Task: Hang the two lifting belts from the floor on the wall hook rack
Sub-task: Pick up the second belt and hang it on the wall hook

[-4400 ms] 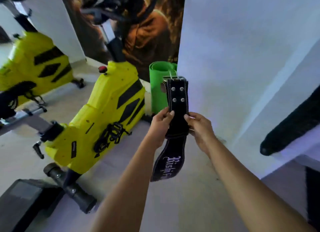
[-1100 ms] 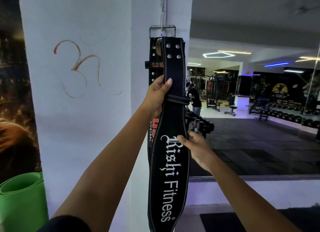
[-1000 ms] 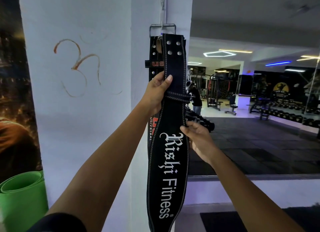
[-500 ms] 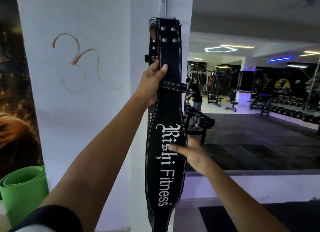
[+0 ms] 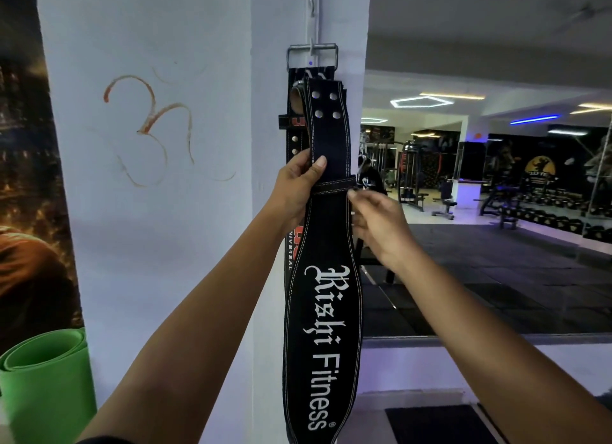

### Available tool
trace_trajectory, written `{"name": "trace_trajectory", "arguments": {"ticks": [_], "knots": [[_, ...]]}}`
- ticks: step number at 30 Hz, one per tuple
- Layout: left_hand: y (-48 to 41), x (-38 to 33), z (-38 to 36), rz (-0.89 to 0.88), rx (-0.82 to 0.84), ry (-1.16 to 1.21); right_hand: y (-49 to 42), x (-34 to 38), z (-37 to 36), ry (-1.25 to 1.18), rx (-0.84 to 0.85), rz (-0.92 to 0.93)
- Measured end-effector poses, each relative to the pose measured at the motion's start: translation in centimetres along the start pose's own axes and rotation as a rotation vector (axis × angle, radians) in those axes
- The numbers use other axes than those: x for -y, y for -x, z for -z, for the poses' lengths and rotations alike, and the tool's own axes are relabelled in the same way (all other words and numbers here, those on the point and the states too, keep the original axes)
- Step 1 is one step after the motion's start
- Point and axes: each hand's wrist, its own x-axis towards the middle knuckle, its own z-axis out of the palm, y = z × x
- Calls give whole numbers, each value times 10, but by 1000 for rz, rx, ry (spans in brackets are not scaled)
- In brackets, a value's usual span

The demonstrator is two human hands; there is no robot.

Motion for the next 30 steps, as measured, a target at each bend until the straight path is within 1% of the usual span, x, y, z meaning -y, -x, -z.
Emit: {"name": "trace_trajectory", "arguments": {"ticks": [2,4,6,8,11,13,16,18,20,22,23,24,26,28,30], "knots": [[2,2,2,20,2,-18,-7,14,-6,11,40,-7],[6,2,2,38,-8,-19,-13,22,-13,85,45,-24],[8,3,5,44,-16,-20,-18,28,-20,208,14,-8],[12,4,7,58,-8,-24,-23,37,-28,250,-50,22],[18,7,7,83,12,-48,-38,54,-36,148,-96,4],[21,8,10,104,30,-67,-51,65,-39,53,-84,-24],[26,6,15,149,52,-159,-63,74,-39,-16,-51,-69],[23,0,16,151,-11,-159,-60,77,-42,-33,-43,-52],[13,-16,13,117,-170,-124,-55,74,-47,-51,-35,-49],[-2,-34,12,41,-293,-163,-51,64,-49,-47,-15,-40],[-8,-45,10,23,-310,-211,-49,59,-50,-44,-8,-30],[-12,-53,7,29,-290,-276,-48,55,-51,-45,1,-21],[-18,-61,3,89,-246,-360,-45,49,-52,-45,14,-5],[-24,-61,5,123,-277,-339,-44,46,-52,-37,14,15],[-26,-57,9,117,-333,-248,-45,46,-52,-40,8,14]]}}
